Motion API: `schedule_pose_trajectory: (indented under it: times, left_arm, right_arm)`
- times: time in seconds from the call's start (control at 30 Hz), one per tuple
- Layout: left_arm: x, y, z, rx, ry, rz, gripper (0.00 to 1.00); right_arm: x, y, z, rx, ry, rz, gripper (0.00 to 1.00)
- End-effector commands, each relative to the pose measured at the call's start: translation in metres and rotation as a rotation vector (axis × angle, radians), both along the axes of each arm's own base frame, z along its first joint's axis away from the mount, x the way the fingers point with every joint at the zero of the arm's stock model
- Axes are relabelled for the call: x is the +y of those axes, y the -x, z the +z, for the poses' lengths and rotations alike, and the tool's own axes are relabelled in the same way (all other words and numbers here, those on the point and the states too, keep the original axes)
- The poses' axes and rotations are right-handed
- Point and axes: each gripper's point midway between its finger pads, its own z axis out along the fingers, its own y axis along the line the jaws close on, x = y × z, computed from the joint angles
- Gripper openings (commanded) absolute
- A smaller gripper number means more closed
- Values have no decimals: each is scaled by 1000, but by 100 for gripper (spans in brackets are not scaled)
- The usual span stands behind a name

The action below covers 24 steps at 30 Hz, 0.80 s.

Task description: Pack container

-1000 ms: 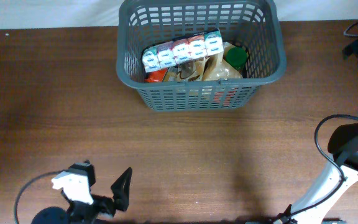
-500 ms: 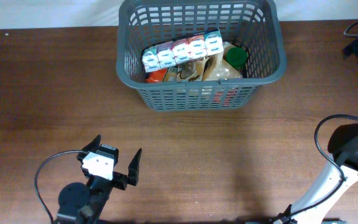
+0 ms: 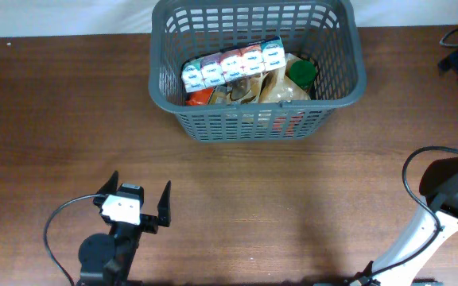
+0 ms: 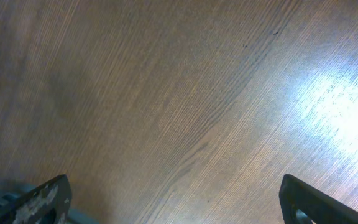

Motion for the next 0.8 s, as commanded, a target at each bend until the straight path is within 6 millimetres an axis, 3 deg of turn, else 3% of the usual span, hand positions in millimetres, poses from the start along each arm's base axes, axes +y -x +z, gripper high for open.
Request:
schedule_pose_trajectory:
  times: [0.0,0.13,0.57,0.77]
  left_arm:
    - [-5,4,-1,-48,-61,-58,99]
    - [-5,6,-1,-82,-96,-72,99]
    - [-4,2,-33,-20,-94,-70,99]
    - [0,1,-33,-27,-120,-58,99]
  right_arm:
    - [-2,3,6,-7,14,-14,99]
    - [-2,3,6,-7,14,-14,99]
    - [-2,3,6,-7,14,-14,99]
    - [-2,3,6,-7,14,-14,99]
